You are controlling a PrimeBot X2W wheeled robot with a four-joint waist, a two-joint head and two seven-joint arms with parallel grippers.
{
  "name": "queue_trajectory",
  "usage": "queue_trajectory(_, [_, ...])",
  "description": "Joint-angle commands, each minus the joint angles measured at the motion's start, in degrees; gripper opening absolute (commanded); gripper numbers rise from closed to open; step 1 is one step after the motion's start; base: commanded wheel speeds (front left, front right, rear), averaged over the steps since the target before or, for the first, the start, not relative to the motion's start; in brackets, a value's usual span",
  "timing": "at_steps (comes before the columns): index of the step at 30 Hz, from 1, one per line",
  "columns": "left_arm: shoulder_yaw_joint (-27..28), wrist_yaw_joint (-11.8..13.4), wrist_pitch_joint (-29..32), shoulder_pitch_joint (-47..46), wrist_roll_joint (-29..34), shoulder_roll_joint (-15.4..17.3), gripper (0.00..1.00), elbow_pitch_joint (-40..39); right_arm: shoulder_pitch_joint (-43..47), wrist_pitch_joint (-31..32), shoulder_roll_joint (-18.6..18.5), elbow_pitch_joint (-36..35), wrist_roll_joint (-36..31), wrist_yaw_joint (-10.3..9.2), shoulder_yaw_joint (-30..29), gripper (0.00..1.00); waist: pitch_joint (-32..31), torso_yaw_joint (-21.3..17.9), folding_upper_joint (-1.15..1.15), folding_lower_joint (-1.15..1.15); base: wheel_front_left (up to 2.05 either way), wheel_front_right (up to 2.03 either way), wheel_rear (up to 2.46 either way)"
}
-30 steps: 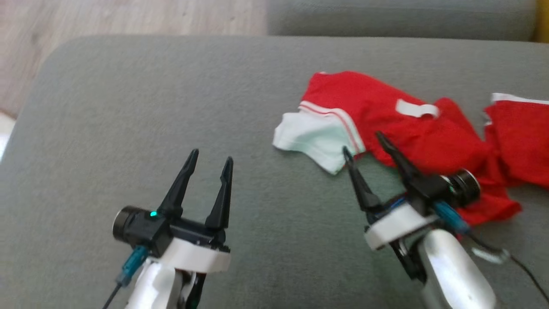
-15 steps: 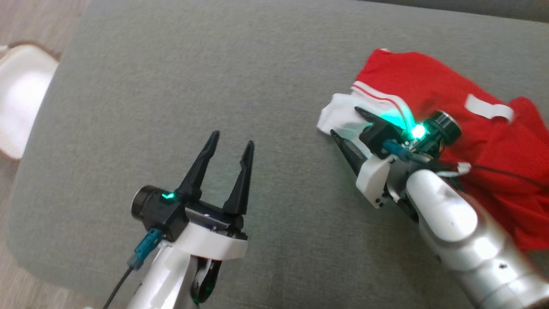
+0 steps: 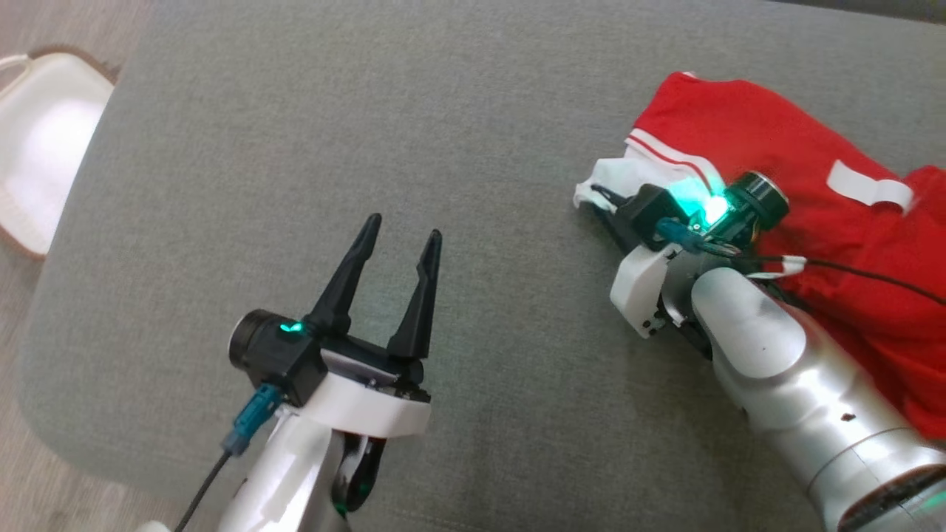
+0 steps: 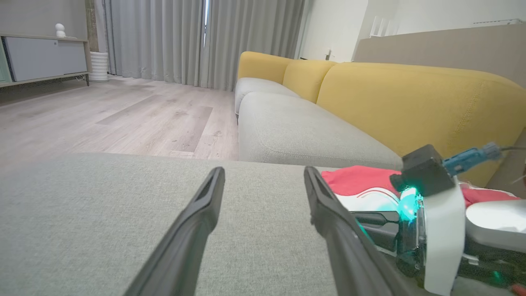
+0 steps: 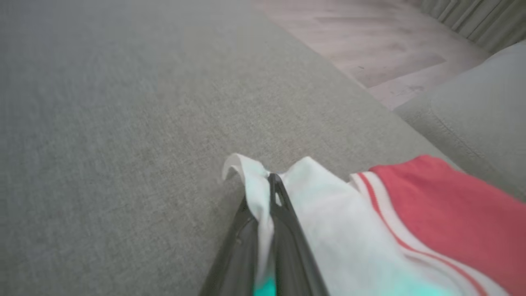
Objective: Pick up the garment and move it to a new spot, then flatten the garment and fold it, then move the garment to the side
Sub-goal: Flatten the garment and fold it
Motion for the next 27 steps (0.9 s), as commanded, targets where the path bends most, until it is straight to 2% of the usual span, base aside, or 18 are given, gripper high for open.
queue_trajectory(1, [2.41, 0.39, -0.52, -1.78, -0.04, 0.13, 1.00, -1.63, -0.45, -2.41, 1.62, -1.27, 0.61, -0.04, -0.10, 0.00, -0.50, -0.62, 0.00, -0.01, 0.00, 0.00, 0.00])
queue_trajectory(5, [3.11, 0.32, -0.52, -1.50, 0.57, 0.13, 1.00, -1.39, -1.63, -7.37, 3.29, -3.73, 2.04, -0.04, 0.39, 0.00, -1.90, -1.83, 0.00, -0.01, 0.00, 0.00, 0.00])
queue_trajectory(7, [3.44, 0.26, -0.52, -1.10, 0.92, 0.13, 1.00, -1.24, -2.18, -8.78, 4.04, -7.49, 4.08, -0.04, 2.35, 0.00, -3.41, -2.56, 0.00, -0.01, 0.00, 0.00, 0.00])
queue_trajectory(12, [4.10, 0.13, -0.52, 0.07, 1.58, 0.13, 1.00, -0.86, -2.80, -9.40, 4.45, -16.78, 9.37, -0.04, 5.81, 0.00, -6.01, -3.21, 0.00, -0.01, 0.00, 0.00, 0.00])
queue_trajectory(16, [4.92, 0.03, -0.52, 1.02, 1.91, 0.13, 1.00, -1.03, -3.53, -9.46, 4.29, -23.85, 12.88, -0.04, 6.06, 0.00, -7.13, -3.35, 0.00, -0.01, 0.00, 0.00, 0.00])
queue_trajectory(21, [5.39, -0.10, -0.52, 1.93, 2.16, 0.13, 1.00, -1.43, -5.20, -7.20, 0.17, -30.23, 16.12, -0.04, 3.28, 0.00, -7.42, -3.17, 0.00, -0.01, 0.00, 0.00, 0.00])
queue_trajectory(24, [5.36, -0.15, -0.52, 1.97, 2.09, 0.13, 1.00, -1.87, -6.73, -4.09, -4.23, -31.30, 17.72, -0.04, -0.95, 0.00, -6.64, -2.83, 0.00, -0.01, 0.00, 0.00, 0.00])
queue_trajectory(27, [4.90, -0.20, -0.52, 1.50, 1.76, 0.13, 1.00, -2.21, -9.33, -1.70, -10.17, -29.29, 17.88, -0.04, -4.75, 0.00, -5.32, -2.21, 0.00, -0.01, 0.00, 0.00, 0.00])
